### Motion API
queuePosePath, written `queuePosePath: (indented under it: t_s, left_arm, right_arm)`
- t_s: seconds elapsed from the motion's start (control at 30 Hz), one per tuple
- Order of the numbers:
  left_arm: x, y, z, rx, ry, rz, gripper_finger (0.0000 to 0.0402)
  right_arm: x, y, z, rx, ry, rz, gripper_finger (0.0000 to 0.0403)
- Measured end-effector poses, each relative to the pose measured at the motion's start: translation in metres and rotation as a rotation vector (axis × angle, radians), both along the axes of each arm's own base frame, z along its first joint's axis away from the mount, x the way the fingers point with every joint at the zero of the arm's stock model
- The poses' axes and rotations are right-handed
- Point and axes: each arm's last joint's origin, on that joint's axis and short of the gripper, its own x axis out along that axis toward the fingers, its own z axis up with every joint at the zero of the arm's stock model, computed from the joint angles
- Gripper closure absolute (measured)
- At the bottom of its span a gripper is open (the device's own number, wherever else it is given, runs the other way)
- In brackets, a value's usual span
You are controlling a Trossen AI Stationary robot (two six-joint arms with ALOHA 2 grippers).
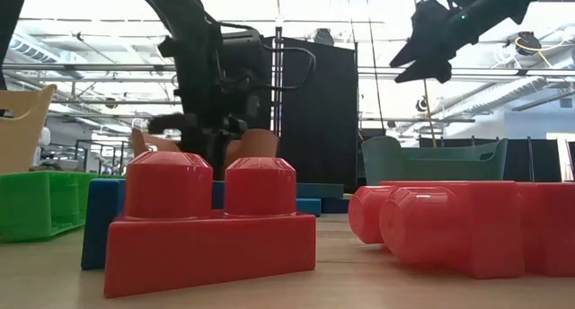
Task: Sort blocks by size
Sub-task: Adjust the orange bin on the table
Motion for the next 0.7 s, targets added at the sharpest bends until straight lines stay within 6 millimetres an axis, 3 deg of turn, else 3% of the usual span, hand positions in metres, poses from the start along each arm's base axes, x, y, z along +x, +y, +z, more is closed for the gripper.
queuePosePath:
  t_s: [0.17,0.47,0.7]
  left_arm:
    - [0.003,0.004,0.002,0.122,-0.015,-0.022,0.0288]
    - [0.004,0.009,0.000,0.056,-0.034,-0.114,0.0286]
    - [0.002,0.020,0.001,0.052,-0.050,-0.154,0.0222]
  right_arm:
    - [0.006,0.009,0.000,0.017,0.000,0.020,0.0161]
    - [0.013,0.020,0.000,0.010,0.007,-0.037,0.0161]
    - [0.018,0.030,0.000,0.021,0.005,-0.049,0.0161]
